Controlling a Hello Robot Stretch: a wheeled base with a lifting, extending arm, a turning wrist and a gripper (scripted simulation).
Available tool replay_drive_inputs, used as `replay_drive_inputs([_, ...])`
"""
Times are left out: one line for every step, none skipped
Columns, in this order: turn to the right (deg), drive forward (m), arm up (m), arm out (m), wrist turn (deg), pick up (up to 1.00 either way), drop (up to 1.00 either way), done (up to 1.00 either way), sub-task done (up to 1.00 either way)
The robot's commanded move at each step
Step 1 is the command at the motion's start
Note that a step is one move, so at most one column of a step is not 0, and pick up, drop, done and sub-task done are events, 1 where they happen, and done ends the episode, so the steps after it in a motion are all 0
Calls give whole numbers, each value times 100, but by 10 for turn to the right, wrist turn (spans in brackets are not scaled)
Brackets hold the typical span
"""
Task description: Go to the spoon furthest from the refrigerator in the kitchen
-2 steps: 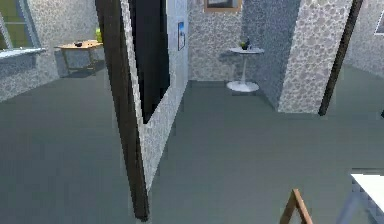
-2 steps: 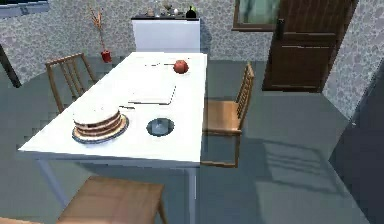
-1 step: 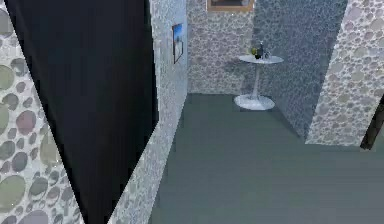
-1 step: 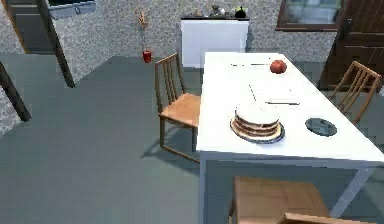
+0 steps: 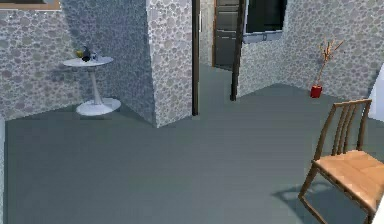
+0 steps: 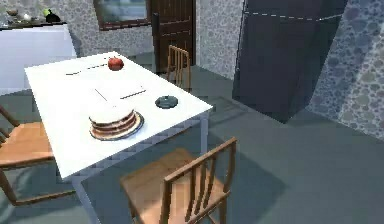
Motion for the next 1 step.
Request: replay_drive_inputs([240,0,0,0,0,0,0,0,0])
